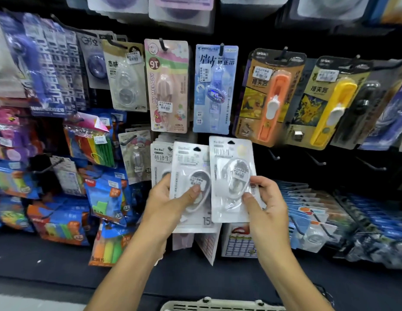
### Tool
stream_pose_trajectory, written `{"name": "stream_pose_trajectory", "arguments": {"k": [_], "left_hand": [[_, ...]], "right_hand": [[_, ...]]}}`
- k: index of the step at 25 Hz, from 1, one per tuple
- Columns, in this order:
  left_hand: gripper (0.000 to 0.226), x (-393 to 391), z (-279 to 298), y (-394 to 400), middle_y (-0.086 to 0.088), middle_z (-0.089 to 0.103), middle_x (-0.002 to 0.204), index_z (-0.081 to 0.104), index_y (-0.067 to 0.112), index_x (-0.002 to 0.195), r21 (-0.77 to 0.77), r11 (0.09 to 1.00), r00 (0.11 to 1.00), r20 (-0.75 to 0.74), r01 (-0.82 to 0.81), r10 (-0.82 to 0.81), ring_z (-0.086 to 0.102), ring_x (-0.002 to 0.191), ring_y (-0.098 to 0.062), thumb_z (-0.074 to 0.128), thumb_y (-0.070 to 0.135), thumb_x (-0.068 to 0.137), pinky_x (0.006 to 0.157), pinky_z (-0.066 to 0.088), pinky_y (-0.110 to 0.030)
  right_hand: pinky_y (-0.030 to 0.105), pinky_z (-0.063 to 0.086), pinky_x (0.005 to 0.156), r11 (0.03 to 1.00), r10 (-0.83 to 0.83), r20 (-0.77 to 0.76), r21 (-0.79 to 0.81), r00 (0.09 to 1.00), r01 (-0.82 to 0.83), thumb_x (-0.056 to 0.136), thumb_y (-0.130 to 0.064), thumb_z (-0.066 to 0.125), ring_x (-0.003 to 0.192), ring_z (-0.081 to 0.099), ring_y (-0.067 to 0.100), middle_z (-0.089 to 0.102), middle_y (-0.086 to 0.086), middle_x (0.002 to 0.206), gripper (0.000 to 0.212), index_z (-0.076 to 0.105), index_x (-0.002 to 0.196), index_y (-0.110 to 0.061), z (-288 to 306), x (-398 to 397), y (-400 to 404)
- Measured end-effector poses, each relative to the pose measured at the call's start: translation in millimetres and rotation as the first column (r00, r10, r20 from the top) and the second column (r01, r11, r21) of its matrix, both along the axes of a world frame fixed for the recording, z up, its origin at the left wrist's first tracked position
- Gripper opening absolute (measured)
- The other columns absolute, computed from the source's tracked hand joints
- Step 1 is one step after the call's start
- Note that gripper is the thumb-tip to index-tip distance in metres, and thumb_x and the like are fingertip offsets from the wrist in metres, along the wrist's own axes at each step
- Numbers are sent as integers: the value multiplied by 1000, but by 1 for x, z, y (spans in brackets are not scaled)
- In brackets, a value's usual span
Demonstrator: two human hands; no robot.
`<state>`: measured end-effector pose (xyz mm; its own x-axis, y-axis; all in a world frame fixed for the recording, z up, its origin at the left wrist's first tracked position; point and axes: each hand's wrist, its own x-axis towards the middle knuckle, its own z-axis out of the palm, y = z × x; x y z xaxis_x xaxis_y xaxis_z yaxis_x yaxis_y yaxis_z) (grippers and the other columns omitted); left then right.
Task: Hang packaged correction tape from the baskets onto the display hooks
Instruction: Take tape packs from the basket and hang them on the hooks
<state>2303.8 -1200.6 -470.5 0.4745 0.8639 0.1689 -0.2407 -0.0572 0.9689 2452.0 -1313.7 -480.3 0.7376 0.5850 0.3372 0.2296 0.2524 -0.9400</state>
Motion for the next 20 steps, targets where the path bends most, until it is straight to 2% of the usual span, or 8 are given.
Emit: {"name": "stream_pose_trajectory", "arguments": {"k": [2, 6, 9, 11, 13, 16, 18, 20], "left_hand": [[26, -1, 2, 2, 8, 79, 101, 70, 29, 107, 26, 990, 990, -5, -140, 141, 77, 90, -11, 79, 17, 85, 71, 61, -28], [25, -3, 7, 2, 11, 79, 102, 69, 27, 109, 56, 976, 977, 32, -211, 210, 76, 92, -10, 76, 15, 88, 73, 60, -26], [23, -1, 5, -3, 14, 79, 101, 69, 29, 107, 55, 981, 981, 71, -186, 182, 75, 88, -4, 75, 14, 90, 64, 57, -15], [20, 5, 3, -6, 12, 79, 102, 69, 29, 107, 57, 988, 989, 51, -141, 138, 75, 88, -4, 71, 15, 93, 63, 55, -14], [20, 13, 3, -9, 9, 78, 109, 68, 27, 113, 64, 998, 999, 30, -17, 15, 74, 97, -7, 64, 16, 97, 72, 58, -17], [17, 22, 3, -9, 12, 76, 111, 65, 29, 115, 100, 991, 995, -48, 95, -90, 71, 108, -11, 60, 24, 100, 85, 55, -23], [21, 20, 0, 3, 16, 67, 117, 60, 28, 118, 425, 903, 927, -309, -65, 212, 60, 113, -11, 61, 35, 99, 90, 47, -26], [41, 13, -5, 18, 10, 51, 139, 53, 26, 134, 732, 677, 719, -428, -81, 548, 41, 129, -15, 62, 36, 96, 106, 38, -37]], "right_hand": [[48, 58, 81, 991, -63, 99, -111, 993, 74, 98, -14, 58, 96, 68, 14, 70, -14, 110, 31, 63, 105, -44, 0, 9, -9], [31, 53, 68, 954, -30, 233, -284, 972, 97, 99, -13, 53, 76, 63, 7, 66, -21, 103, 38, 58, 114, -48, -4, 7, -10], [25, 53, 80, 903, 78, 136, -430, 988, -12, 98, -6, 53, 119, 59, 12, 37, -16, 152, 59, 43, 146, -40, -4, 2, -7], [20, 43, 93, 884, 127, 222, -467, 967, -9, 97, -29, 60, 136, 43, 6, 23, -22, 160, 60, 35, 149, -45, -5, -6, -9], [16, 48, 88, 918, 241, 111, -348, 964, -189, 88, -46, 67, 123, 55, -3, 50, -28, 142, 58, 41, 140, -49, 1, -13, -7], [30, 60, 79, 937, 278, -119, -187, 953, -296, 90, -19, 73, 100, 73, 12, 74, -6, 112, 51, 51, 134, -34, 15, -12, 8], [37, 59, 86, 968, 183, -87, -160, 979, -195, 94, -11, 68, 99, 72, 12, 73, -3, 111, 47, 51, 132, -33, 26, -5, 13], [24, 56, 73, 982, 92, -28, -163, 995, -96, 95, -17, 65, 91, 70, 3, 71, -11, 107, 47, 50, 123, -50, 32, 0, 9]]}}
